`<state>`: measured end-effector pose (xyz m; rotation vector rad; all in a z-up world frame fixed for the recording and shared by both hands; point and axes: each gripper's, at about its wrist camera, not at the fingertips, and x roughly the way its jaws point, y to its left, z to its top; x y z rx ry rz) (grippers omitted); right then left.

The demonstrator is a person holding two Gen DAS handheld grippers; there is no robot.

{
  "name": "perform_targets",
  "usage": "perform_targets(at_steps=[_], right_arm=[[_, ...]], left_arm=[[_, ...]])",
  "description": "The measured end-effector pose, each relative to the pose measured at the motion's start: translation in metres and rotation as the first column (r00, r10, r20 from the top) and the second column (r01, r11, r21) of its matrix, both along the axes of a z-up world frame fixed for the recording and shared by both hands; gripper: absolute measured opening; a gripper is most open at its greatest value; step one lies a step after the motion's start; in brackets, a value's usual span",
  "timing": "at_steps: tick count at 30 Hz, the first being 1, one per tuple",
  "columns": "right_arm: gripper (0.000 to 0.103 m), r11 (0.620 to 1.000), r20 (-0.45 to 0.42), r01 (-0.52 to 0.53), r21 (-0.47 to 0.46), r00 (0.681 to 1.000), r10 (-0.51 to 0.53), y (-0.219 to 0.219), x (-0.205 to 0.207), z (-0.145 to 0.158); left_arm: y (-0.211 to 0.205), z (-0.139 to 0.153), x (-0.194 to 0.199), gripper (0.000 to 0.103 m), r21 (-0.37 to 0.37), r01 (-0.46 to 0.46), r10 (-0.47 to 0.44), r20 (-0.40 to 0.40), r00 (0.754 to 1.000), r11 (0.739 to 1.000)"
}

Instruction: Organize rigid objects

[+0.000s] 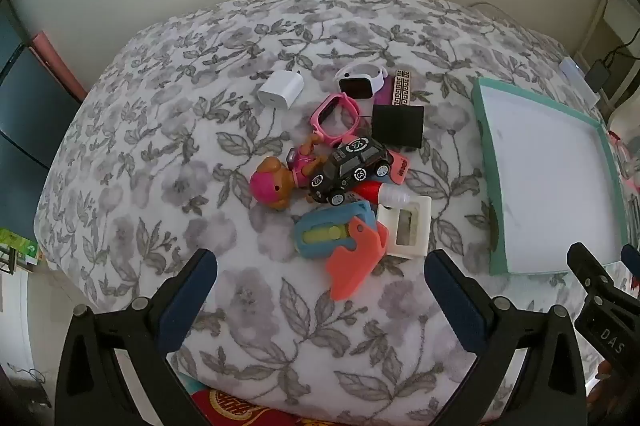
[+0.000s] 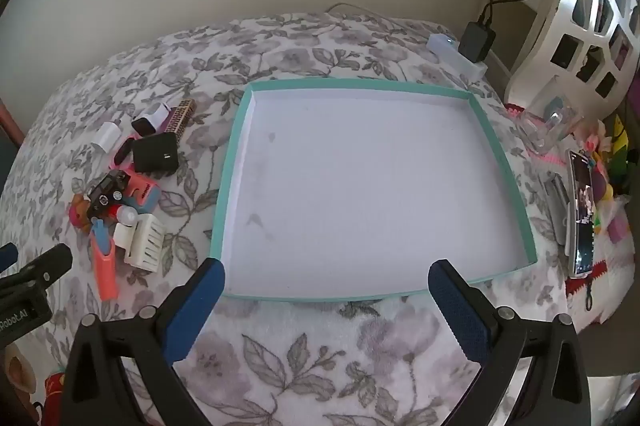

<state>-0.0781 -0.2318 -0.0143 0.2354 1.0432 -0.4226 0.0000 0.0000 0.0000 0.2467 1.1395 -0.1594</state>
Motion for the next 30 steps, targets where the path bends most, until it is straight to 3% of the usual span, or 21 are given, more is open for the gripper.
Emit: perform_targets(at_steps=[30], right_arm=[[0.103, 1.000, -0.004, 0.000, -0.015, 1.000, 0.000, 0.0000, -0.0030, 0.0019]], left_arm=[[0.0014, 0.0015, -0.0018, 0.103, 0.010, -0.037, 0.037, -0.003, 0.999, 0.999]])
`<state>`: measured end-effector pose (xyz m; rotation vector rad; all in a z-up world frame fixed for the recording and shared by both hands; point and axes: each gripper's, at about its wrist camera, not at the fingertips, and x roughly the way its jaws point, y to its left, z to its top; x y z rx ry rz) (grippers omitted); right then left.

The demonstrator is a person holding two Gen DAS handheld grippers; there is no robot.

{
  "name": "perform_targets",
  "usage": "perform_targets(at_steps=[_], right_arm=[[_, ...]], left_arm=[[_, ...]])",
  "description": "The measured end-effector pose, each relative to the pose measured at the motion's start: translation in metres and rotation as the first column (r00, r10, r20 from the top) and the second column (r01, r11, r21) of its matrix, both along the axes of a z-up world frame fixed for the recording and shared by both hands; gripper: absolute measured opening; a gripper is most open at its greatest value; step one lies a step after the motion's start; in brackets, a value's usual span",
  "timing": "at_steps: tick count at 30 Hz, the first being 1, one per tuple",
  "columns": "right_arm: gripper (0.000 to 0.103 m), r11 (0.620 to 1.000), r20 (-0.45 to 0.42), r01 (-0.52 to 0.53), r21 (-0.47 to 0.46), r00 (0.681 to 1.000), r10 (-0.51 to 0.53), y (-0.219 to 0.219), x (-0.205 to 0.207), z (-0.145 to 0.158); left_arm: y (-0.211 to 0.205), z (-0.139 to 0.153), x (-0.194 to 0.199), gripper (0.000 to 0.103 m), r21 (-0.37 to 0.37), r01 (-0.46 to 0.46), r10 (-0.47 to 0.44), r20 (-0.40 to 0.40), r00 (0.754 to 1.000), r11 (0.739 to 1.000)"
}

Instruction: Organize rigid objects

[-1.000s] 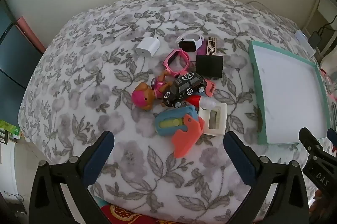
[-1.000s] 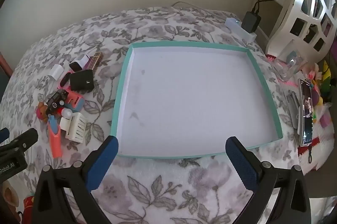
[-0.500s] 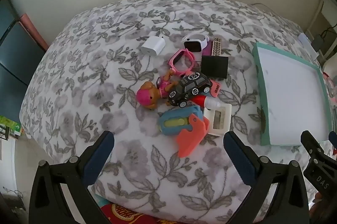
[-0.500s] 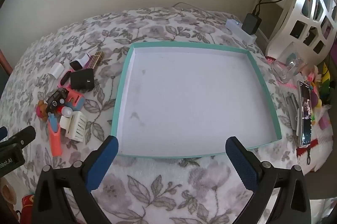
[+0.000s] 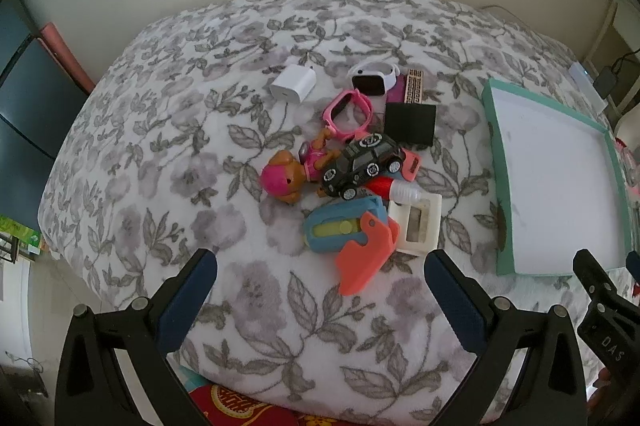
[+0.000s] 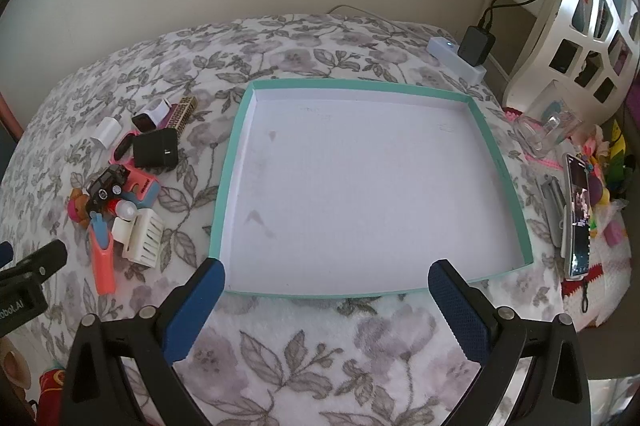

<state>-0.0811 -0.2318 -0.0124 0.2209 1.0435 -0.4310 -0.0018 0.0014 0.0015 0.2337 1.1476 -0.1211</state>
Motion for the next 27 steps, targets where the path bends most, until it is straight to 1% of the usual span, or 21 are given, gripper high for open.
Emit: perform_targets(at_steps=[14, 27], right_arm=[[0.103, 1.000, -0.009, -0.010, -0.004, 1.000, 0.010, 0.0011, -0.0007, 0.0021], [0.103, 1.000, -0.016, -0.015, -0.012, 1.000, 0.015, 0.0037, 0.0003, -0.0021]], left_arm=[[0.0026, 0.0011, 0.0000, 0.103, -0.001, -0.008, 0.008, 0.002, 1.000, 1.000], [0.0033, 0.0002, -0.0009, 0.103, -0.002, -0.009, 0.009, 0.001, 1.000, 1.000]])
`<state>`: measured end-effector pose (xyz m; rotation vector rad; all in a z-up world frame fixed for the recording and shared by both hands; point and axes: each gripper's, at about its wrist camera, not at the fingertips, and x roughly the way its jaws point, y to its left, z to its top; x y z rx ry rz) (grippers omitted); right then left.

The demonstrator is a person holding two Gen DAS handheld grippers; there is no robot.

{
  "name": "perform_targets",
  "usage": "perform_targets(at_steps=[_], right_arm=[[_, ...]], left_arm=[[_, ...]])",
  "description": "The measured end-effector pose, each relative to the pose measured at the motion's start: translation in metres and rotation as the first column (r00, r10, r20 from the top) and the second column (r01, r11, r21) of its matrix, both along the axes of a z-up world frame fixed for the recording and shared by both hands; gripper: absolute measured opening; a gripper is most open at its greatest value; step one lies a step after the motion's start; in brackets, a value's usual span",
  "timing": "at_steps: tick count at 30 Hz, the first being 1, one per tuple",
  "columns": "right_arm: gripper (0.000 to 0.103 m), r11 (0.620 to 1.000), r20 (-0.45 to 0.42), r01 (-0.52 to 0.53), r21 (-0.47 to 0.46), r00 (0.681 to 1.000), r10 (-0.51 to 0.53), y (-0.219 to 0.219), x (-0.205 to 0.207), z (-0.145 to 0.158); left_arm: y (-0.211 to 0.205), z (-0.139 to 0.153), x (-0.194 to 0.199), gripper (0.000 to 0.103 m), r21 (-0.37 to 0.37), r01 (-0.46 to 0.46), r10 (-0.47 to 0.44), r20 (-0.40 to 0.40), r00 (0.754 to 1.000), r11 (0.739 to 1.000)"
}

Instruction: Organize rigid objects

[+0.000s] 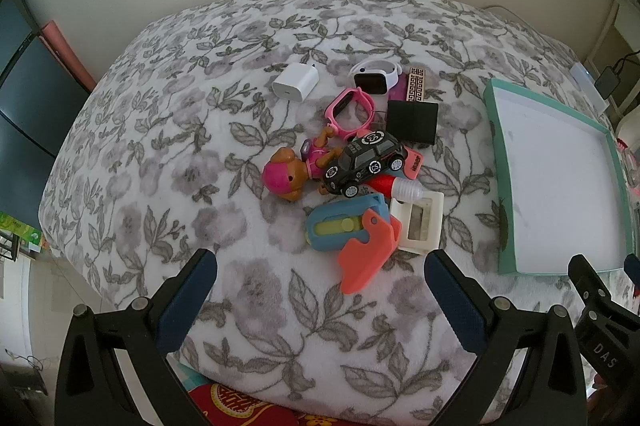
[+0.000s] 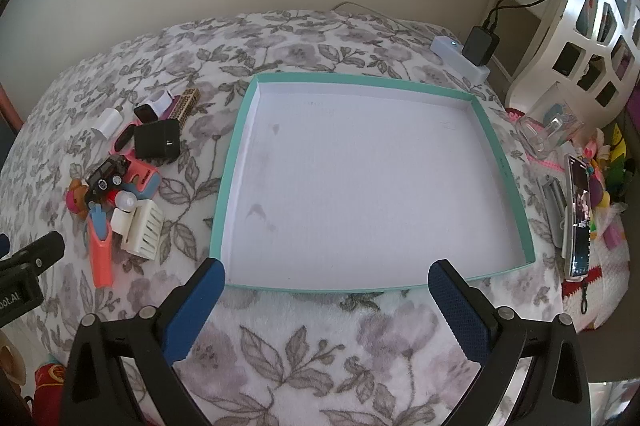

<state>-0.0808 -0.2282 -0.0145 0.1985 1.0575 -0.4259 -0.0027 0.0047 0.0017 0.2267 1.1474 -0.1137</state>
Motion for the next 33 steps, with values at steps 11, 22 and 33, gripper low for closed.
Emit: perform_targets(at_steps=[11, 22, 33], right_arm=[[0.103, 1.000, -0.001, 0.002, 0.004, 1.000, -0.002, 0.0001, -0.0013, -0.0027], [0.103, 1.000, -0.006, -0.007, 0.004, 1.000, 0.007, 0.0013, 0.0002, -0.0045], [0.103, 1.000, -0.013, -0.014, 0.002, 1.000, 0.014, 0.0029, 0.0019, -0.0063]], left_arm=[[0.0015, -0.0014, -0.0014, 0.103, 0.000, -0.002, 0.002, -0.001, 1.000, 1.000], [0.0048, -0.0047, 0.0002, 0.103, -0.003, -0.015, 0.015, -0.009, 1.000, 1.000], [0.0041, -0.0065, 0.0037, 0.103, -0.004, -0.020, 0.020, -0.018, 1.000, 1.000]])
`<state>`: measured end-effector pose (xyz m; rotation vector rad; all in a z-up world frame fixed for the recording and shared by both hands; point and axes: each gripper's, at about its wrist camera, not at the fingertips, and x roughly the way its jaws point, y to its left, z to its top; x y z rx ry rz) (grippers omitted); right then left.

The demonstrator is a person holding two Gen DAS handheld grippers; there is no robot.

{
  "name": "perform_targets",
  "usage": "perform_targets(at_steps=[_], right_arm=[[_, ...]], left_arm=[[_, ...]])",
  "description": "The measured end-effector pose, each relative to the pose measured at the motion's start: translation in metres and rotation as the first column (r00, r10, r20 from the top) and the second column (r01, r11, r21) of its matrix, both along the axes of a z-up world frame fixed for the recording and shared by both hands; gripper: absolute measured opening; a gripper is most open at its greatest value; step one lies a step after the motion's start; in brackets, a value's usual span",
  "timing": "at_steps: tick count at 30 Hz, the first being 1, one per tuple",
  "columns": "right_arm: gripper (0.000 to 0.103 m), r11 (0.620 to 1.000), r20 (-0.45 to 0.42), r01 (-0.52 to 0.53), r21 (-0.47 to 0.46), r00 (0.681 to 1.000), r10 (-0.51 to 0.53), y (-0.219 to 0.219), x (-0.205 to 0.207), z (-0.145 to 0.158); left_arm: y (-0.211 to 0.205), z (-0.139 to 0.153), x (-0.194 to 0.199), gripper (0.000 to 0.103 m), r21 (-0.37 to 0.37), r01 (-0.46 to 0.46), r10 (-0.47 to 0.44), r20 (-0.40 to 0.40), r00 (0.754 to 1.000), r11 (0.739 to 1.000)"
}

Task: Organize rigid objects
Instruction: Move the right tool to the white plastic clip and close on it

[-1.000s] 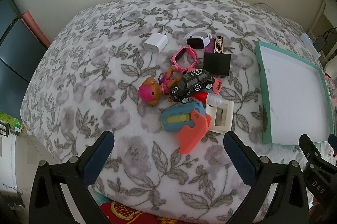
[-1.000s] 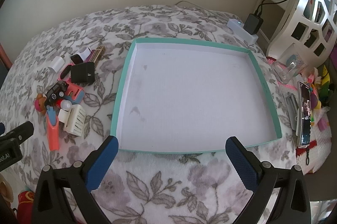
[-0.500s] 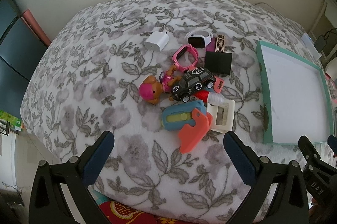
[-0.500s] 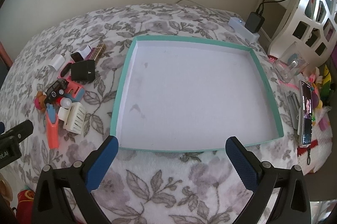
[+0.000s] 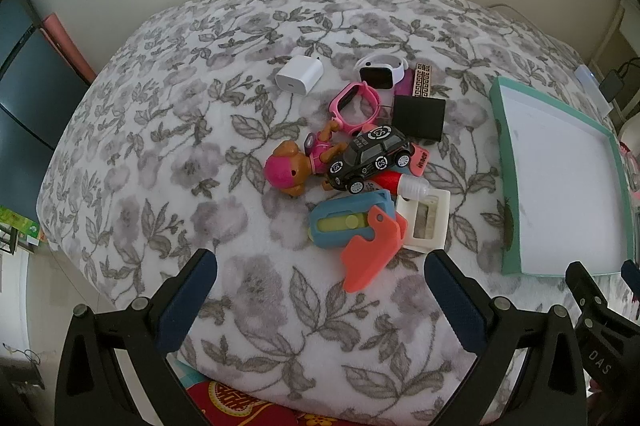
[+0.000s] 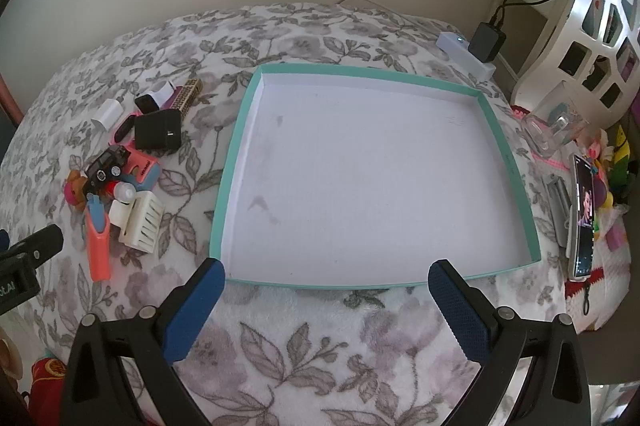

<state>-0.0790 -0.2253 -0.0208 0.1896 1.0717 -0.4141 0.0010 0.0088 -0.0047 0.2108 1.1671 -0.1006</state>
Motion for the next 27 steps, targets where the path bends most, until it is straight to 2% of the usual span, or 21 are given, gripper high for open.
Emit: perform_targets(at_steps=[9, 13, 16, 20, 24, 27], right_arm=[[0.103, 1.000, 0.014, -0.017, 0.014, 1.000, 0.017, 0.005, 0.003, 0.001], [0.103, 0.992, 0.025, -0.084, 0.091, 0.996, 0.082, 0.018, 0.018, 0.004], [0.103, 0.982, 0.014, -0.127, 0.141, 0.992, 0.126, 0.031, 0.029, 0.002], [0.103, 0.974, -0.005, -0.169, 0.148, 0.985, 0.172, 0.049, 0.045, 0.001], [0.103, 0.961, -0.001, -0.209, 0.180, 0.977, 0.213, 0.061, 0.060, -0.003], [0.103, 0.961, -0.020, -0.205, 0.188, 0.977, 0.212, 0.067, 0.073, -0.009]], left_arm=[[0.008, -0.002, 0.004, 0.103, -0.017, -0.022, 0.022, -0.004, 1.000, 1.000], [0.026, -0.008, 0.015, 0.103, 0.002, -0.089, 0.089, -0.006, 0.996, 0.996], [0.041, -0.016, 0.024, 0.103, -0.009, -0.143, 0.142, -0.035, 0.989, 0.990], [0.054, -0.028, 0.033, 0.103, -0.030, -0.190, 0.187, -0.076, 0.979, 0.981], [0.059, -0.038, 0.039, 0.103, -0.035, -0.211, 0.206, -0.112, 0.972, 0.977], [0.057, -0.043, 0.039, 0.103, -0.035, -0.188, 0.182, -0.120, 0.976, 0.982]])
